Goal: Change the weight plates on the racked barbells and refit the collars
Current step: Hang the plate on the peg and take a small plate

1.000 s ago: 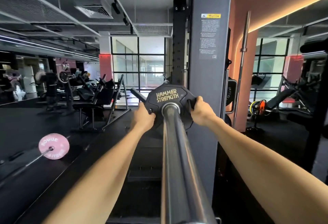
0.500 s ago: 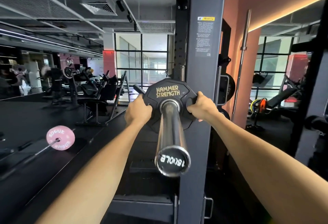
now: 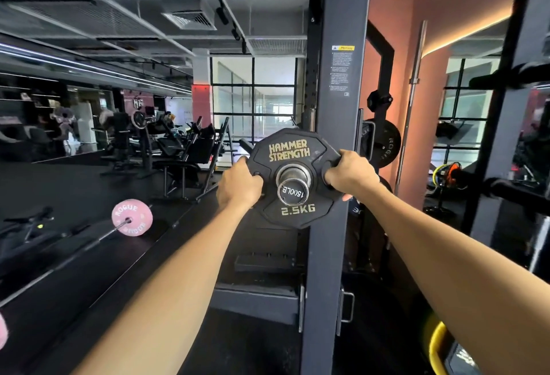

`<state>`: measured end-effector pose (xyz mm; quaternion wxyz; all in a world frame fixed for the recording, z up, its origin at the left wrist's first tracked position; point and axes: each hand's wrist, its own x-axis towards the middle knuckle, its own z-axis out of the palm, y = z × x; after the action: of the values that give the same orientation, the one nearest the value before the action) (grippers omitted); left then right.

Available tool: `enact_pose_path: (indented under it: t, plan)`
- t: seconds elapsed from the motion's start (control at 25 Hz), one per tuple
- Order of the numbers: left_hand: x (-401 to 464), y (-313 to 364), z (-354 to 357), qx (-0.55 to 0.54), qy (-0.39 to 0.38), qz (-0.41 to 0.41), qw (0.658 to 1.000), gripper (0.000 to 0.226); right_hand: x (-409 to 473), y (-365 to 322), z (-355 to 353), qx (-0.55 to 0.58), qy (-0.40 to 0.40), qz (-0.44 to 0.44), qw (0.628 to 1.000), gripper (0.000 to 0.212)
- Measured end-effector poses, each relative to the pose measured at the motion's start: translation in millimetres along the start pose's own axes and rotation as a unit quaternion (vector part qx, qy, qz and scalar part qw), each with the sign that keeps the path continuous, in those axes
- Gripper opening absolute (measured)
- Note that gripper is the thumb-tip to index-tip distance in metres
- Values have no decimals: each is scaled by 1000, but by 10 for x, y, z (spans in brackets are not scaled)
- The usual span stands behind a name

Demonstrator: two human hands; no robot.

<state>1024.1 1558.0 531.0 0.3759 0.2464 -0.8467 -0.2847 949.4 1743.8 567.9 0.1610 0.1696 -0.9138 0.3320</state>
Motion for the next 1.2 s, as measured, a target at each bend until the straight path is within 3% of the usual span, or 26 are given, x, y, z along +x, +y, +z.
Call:
enact_pose_path:
  t: [0.44,0.68,0.8,0.96,1.2]
  plan:
    - [-737,48,-649,-29,5,43,999,29,-863,-146,-410,36,-1,-11,999,13]
    - [-860,560,-782,1,23,85,996,29,-884,13,-861,81,18,-13,996,13]
    - [-903,949,-674,10,25,102,994,26,-783,270,-1166,93,34,-20,995,20]
    - [-1006,1554,-317,6,30,111,993,12,-551,809,-1630,93,50,-38,994,5]
    - [-1301,2652,510,3,24,127,992,25,-186,1903,-2447,83,53,-38,994,10]
